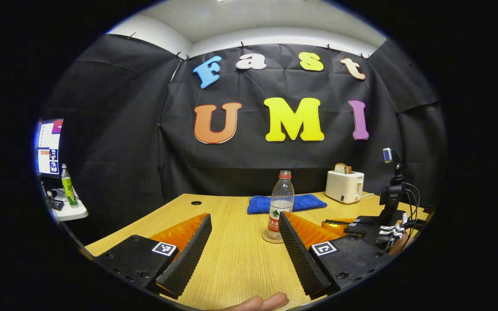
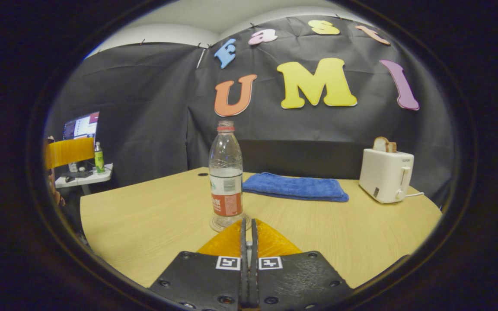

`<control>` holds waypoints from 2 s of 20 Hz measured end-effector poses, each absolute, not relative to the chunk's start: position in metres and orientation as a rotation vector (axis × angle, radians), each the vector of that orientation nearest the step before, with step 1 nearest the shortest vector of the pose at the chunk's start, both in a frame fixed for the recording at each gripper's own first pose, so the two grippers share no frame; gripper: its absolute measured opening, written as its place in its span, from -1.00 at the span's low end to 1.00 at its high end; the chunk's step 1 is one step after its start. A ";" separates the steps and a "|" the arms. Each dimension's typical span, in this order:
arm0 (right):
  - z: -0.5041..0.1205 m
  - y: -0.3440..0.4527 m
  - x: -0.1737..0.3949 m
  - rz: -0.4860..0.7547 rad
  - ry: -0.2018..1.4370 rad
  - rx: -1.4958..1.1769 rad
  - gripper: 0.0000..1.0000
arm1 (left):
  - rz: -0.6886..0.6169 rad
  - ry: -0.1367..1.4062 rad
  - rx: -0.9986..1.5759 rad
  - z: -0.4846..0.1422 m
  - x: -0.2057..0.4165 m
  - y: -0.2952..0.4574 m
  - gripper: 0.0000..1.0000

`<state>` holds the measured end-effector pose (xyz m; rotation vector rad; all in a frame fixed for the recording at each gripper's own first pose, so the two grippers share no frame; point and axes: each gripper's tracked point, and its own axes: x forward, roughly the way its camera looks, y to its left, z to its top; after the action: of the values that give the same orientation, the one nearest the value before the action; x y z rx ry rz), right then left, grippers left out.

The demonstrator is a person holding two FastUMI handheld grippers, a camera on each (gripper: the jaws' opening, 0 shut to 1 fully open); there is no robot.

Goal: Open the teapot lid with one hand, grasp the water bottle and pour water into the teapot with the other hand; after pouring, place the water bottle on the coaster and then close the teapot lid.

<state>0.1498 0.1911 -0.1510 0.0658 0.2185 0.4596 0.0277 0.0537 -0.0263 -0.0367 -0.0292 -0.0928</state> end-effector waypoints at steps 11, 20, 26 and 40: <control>-0.137 0.182 0.141 0.429 0.216 0.101 -0.30 | -0.110 -0.035 0.002 -0.022 0.022 0.043 0.94; -0.058 0.140 0.075 0.334 0.104 0.091 0.55 | -0.033 -0.020 0.023 -0.009 0.010 0.062 0.94; -0.048 0.097 0.034 0.242 0.152 0.048 0.92 | -0.034 -0.058 -0.011 0.009 -0.010 0.052 0.94; -0.052 -0.001 -0.001 0.099 0.158 0.081 0.91 | 0.001 0.017 0.057 -0.009 -0.022 0.031 0.97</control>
<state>-0.0008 -0.0009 -0.0516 0.0814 0.1581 0.0994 -0.0225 0.0314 -0.0088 0.0569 0.0174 0.0010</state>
